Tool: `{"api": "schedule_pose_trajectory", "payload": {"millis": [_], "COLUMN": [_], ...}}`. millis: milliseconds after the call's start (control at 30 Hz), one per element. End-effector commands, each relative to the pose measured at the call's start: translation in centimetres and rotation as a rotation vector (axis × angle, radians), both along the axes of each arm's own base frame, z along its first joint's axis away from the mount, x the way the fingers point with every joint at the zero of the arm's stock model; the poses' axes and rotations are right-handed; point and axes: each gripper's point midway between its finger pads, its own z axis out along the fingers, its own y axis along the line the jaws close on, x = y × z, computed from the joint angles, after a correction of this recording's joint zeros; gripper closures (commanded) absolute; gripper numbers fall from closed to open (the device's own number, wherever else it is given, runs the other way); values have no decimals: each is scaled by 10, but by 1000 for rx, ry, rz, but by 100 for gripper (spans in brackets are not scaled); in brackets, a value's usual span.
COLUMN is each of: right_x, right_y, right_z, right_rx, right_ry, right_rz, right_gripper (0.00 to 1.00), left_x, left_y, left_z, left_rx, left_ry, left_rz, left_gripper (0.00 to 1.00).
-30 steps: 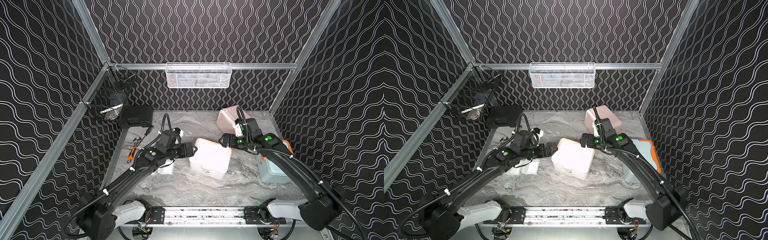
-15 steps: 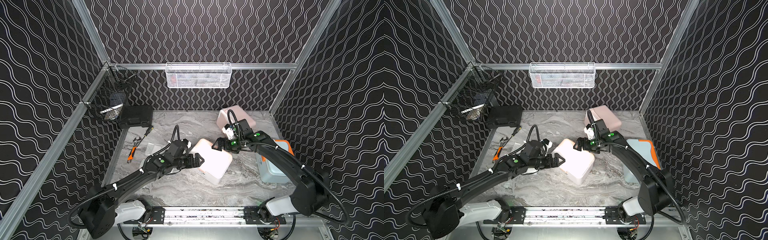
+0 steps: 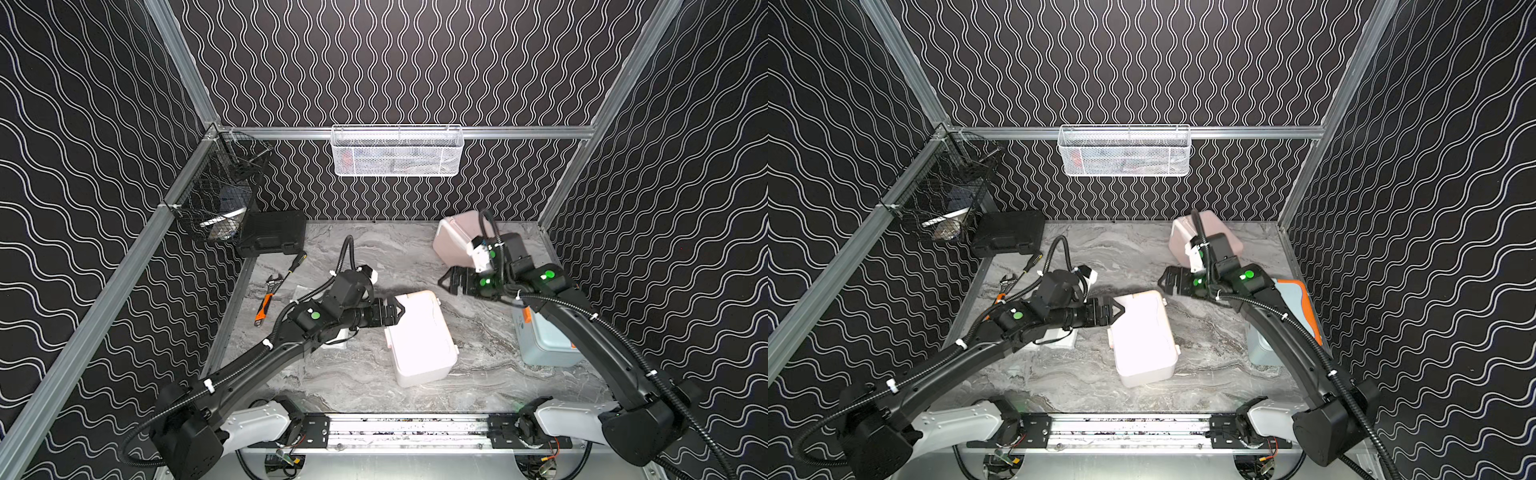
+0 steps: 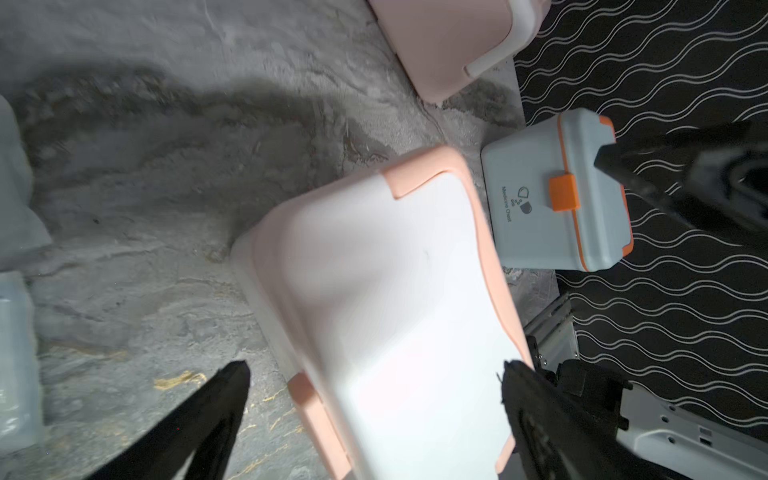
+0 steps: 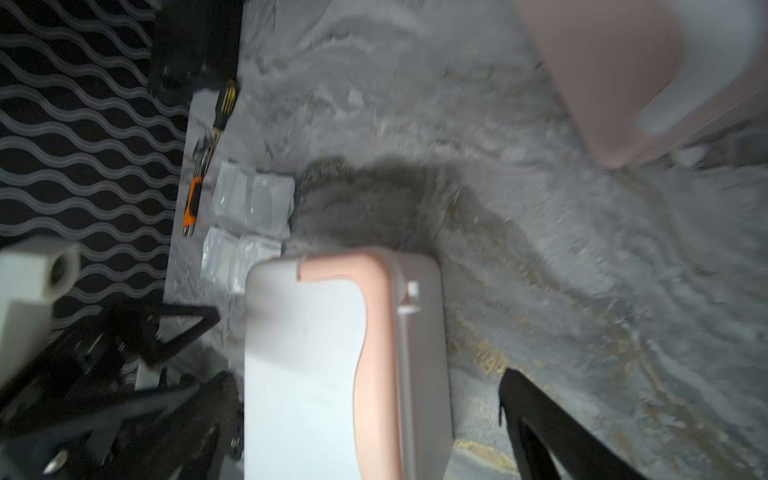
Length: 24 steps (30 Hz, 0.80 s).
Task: Open first aid kits and take out gauze
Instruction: Adjust the first aid kit at the center of the board.
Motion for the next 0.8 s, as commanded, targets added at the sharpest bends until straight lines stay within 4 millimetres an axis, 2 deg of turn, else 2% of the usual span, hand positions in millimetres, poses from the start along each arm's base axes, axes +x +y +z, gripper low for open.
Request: {"api": "schedule_pose_trajectory", "payload": {"millis": [0, 133, 200, 267, 333, 433, 567, 633, 767], "right_x": [46, 114, 142, 166, 188, 215, 245, 260, 279], "right_y": [-35, -72, -93, -113, -131, -144, -157, -161, -161], "right_z": [12, 23, 24, 17, 6, -12, -29, -46, -67], "right_rx": [-75, -39, -43, -41, -58, -28, 25, 47, 97], "right_ry": [-84, -127, -157, -155, -148, -126, -104, -73, -40], "right_rz": [-142, -272, -328, -375, -417, -428, -418, -394, -342], "right_gripper": [0, 0, 0, 1, 1, 2, 2, 3, 3], "left_x": [13, 53, 75, 97, 119, 149, 193, 218, 252], "left_y": [12, -38, -62, -85, -110, -136, -150, -151, -152], "left_z": [18, 56, 67, 67, 57, 45, 25, 15, 7], "left_rx": [146, 106, 91, 69, 52, 33, -31, -104, -257], "left_ry": [-55, -109, -138, -139, -127, -123, -100, -85, -89], "left_rz": [-4, -98, -124, -152, -182, -213, -202, -176, -141], "left_gripper": [1, 1, 1, 1, 1, 1, 1, 1, 1]}}
